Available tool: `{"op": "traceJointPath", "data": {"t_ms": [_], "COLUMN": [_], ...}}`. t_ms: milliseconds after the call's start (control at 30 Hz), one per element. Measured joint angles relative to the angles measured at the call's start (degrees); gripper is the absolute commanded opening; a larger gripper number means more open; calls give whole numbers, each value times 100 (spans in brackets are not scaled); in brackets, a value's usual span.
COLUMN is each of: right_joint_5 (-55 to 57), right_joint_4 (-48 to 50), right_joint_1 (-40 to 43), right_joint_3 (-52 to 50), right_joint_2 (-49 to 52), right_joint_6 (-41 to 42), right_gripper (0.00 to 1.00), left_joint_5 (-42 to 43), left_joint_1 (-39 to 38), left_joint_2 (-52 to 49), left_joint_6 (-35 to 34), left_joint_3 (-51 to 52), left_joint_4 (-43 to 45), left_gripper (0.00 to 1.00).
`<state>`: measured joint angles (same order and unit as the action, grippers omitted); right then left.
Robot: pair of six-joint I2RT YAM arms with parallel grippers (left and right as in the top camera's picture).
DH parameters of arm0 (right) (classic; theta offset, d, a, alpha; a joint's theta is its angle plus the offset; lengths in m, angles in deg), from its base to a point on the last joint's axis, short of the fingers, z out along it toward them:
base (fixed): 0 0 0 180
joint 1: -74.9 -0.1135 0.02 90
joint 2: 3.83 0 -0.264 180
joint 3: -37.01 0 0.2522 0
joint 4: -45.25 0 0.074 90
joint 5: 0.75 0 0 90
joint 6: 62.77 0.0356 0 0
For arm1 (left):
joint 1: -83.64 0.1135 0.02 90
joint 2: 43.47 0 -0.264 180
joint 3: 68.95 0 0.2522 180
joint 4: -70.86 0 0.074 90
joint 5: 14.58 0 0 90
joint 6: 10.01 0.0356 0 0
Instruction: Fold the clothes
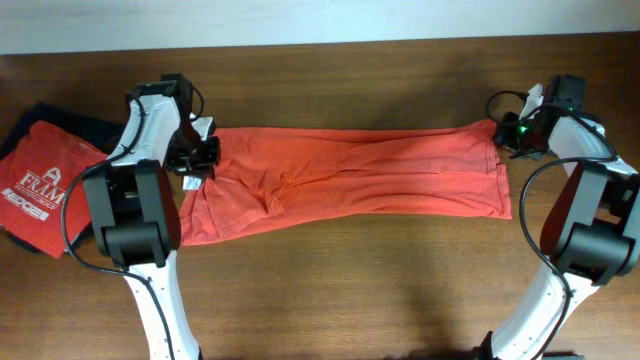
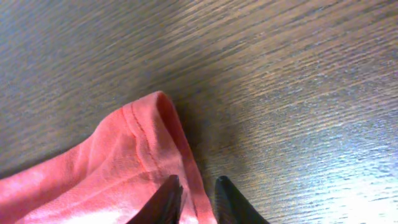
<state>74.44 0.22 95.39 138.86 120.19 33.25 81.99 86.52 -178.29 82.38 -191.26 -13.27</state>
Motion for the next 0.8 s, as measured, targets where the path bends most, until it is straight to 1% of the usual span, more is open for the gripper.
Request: {"op": "traceJointPath", "data": {"t_ms": [67,100,167,200,233,267,300,333,400,500,567,633,667,700,733,767,800], "right_joint_5": [-2,0,-4,-24,-111,-157,-188,-264,-262,-177,-81,-70,-92,-94,-114,-229,-267], "right_joint_4": [-4,-4,-33,-72,-188,-219,-219,-205,-177,-144,-240,-420,-507,-538,-549,-632,-658], "right_joint_1": [0,0,0,0,-15,-20,-31,-70,-136,-151,-129,-57,55,142,205,317,354], "right_joint_3": [0,0,0,0,0,0,0,11,13,20,92,199,269,308,328,376,387], "right_joint_2": [0,0,0,0,0,7,24,70,133,151,162,192,216,227,234,238,238], "right_joint_6": [4,2,-13,-17,-7,-4,-24,-52,-92,-92,-94,-94,-98,-105,-81,-83,-142], "right_gripper": [46,51,58,58,56,50,29,19,10,10,11,16,27,41,48,59,63], "left_joint_5": [-11,-11,-11,-13,-13,-13,-13,-13,-15,-15,-13,-13,-11,-11,-11,-11,-11], "left_joint_1": [35,46,66,70,70,70,70,70,70,70,70,70,70,70,70,70,70], "left_joint_2": [-9,-9,-9,-9,-9,-11,-11,-11,-11,-11,-11,-11,-11,-11,-11,-11,-11], "left_joint_6": [15,15,15,15,15,15,15,15,15,15,15,15,15,17,15,15,15], "left_joint_3": [0,0,0,0,0,0,0,0,0,0,0,0,0,0,0,0,0], "left_joint_4": [-35,-35,-44,-48,-50,-50,-50,-48,-50,-50,-50,-46,-42,-35,-31,-26,-28], "left_gripper": [12,12,12,12,12,12,12,12,12,11,11,9,9,9,9,12,16]}}
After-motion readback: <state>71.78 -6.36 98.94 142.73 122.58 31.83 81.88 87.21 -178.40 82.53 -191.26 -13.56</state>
